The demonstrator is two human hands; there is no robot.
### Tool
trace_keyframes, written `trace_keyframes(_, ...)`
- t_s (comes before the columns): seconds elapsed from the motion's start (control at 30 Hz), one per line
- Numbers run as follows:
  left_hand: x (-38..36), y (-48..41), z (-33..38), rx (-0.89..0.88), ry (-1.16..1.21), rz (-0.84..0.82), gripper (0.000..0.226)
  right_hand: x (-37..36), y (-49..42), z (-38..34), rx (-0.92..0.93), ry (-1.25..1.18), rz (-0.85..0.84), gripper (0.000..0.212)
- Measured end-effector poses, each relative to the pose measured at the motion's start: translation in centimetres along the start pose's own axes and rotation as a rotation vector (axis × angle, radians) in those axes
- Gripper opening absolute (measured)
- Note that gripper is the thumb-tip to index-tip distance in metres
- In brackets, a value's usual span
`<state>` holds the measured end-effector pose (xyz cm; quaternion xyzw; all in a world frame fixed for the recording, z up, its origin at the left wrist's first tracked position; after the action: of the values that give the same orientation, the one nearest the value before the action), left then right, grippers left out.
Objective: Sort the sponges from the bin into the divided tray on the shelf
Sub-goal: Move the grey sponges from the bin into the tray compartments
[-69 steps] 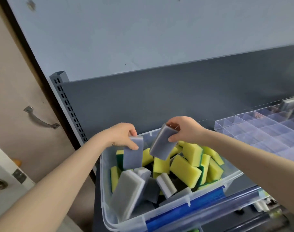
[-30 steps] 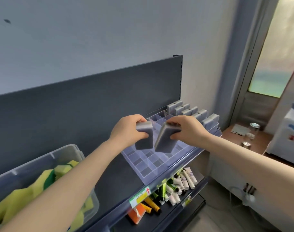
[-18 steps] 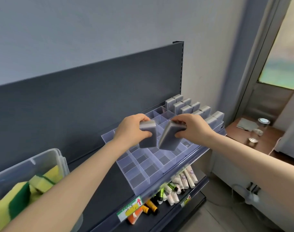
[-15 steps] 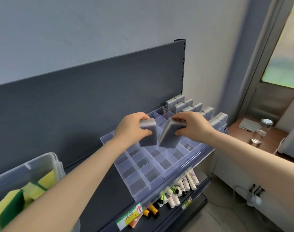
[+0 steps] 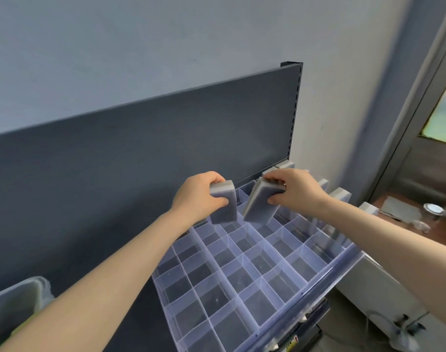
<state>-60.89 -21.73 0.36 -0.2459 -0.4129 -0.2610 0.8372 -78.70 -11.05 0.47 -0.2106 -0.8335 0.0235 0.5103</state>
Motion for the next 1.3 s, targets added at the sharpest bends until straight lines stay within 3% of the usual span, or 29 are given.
trace_keyframes(0.53, -4.3, -7.0, -1.1, 0.178, 0.006, 0.196, 0.035, -2.7, -12.3, 5.6, 0.292, 0.119, -0.142, 0.046)
trace_keyframes(0.87, -7.7, -8.6, -1.3, 0.301, -0.061, 0.202, 0.035, -6.2, -14.5, 5.9, 0.494, 0.204, -0.269, 0.050)
trace_keyframes(1.3, -10.3, -8.9, -2.5, 0.378, -0.107, 0.165, 0.037, -9.4, -14.7, 6.5, 0.523, 0.246, -0.401, 0.046)
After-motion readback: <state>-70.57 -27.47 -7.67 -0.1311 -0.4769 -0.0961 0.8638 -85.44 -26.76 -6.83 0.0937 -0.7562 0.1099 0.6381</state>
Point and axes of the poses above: each hand's wrist, its own y-axis away from the middle knuckle, its own x-axis out of the back of the hand, z = x × y, the point moved 8 cm from there along -y, towards the middle knuckle
